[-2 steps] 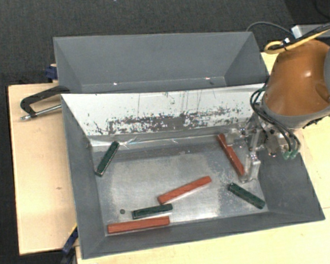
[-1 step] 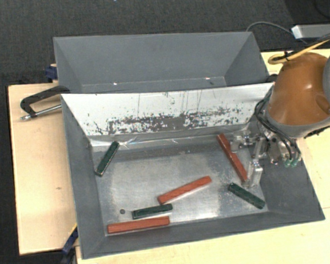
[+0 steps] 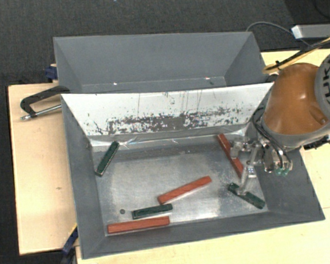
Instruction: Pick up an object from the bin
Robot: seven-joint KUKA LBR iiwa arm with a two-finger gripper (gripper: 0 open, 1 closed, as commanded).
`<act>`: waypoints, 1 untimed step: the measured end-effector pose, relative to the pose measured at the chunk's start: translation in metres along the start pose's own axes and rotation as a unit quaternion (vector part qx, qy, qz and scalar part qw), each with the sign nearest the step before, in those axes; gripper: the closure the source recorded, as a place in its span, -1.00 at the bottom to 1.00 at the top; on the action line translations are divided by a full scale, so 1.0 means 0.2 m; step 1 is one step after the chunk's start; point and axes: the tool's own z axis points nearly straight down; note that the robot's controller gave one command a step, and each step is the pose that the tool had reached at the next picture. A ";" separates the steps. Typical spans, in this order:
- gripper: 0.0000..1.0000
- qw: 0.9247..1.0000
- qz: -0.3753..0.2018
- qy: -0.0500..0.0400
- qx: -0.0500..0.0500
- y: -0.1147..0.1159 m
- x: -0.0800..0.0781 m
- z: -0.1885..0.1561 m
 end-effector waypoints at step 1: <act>-1.00 1.000 -0.010 -0.001 -0.003 -0.06 0.05 0.14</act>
Offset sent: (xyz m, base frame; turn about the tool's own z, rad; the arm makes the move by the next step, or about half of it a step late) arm 0.0032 -0.0429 -0.0281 0.0926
